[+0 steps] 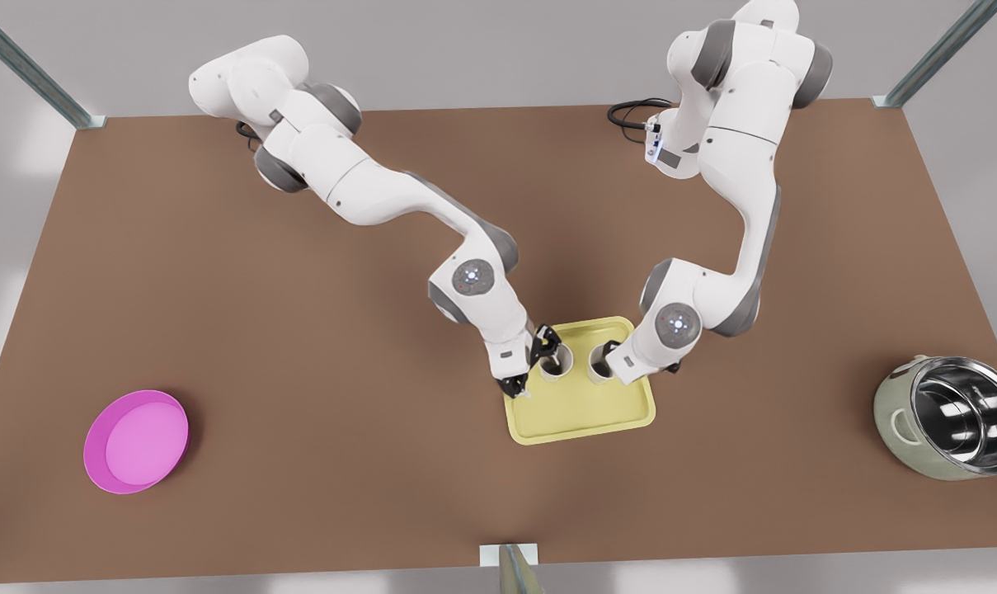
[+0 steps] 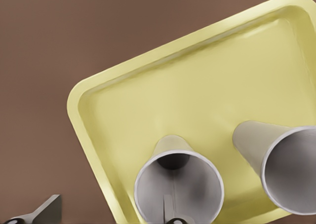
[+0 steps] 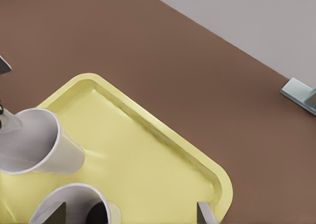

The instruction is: Use the left arm to pick up the white IKEA cup from the tray and place it on the middle-left position; use the right arm to pick up the white IKEA cup from the tray and place it on the middle-right position

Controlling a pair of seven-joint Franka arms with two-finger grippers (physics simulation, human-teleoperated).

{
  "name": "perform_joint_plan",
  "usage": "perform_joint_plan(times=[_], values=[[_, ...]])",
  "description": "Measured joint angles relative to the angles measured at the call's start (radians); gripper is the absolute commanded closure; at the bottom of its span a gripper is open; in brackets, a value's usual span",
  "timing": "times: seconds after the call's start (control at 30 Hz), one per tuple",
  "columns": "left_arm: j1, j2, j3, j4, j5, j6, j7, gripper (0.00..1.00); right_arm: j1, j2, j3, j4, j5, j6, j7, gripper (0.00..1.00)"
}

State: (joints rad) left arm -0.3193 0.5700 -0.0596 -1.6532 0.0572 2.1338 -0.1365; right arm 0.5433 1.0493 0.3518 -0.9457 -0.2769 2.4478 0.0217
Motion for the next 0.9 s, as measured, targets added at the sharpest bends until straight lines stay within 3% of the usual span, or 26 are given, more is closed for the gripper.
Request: perform_joint_plan(times=[0.63,0.7,0.77,0.8,0.9], values=[[-0.005,0.016,-0.003,-0.077,-0.026,0.078,-0.012,0.02,0.006,0.103,0.023,-0.012,0.001,0.121,0.143,0.04],[-0.008,0.018,-0.003,-0.076,-0.051,0.087,-0.013,0.14,0.002,0.103,0.021,-0.016,0.001,0.120,0.152,0.04],[-0.009,0.021,-0.003,-0.076,-0.067,0.096,-0.014,0.33,0.000,0.103,0.019,-0.021,0.000,0.120,0.159,0.08],[-0.009,0.021,-0.003,-0.076,-0.072,0.100,-0.015,0.38,-0.001,0.103,0.018,-0.022,-0.001,0.119,0.162,0.14],[-0.009,0.022,-0.003,-0.074,-0.081,0.107,-0.016,0.69,0.001,0.103,0.007,-0.023,-0.001,0.119,0.170,0.36]])
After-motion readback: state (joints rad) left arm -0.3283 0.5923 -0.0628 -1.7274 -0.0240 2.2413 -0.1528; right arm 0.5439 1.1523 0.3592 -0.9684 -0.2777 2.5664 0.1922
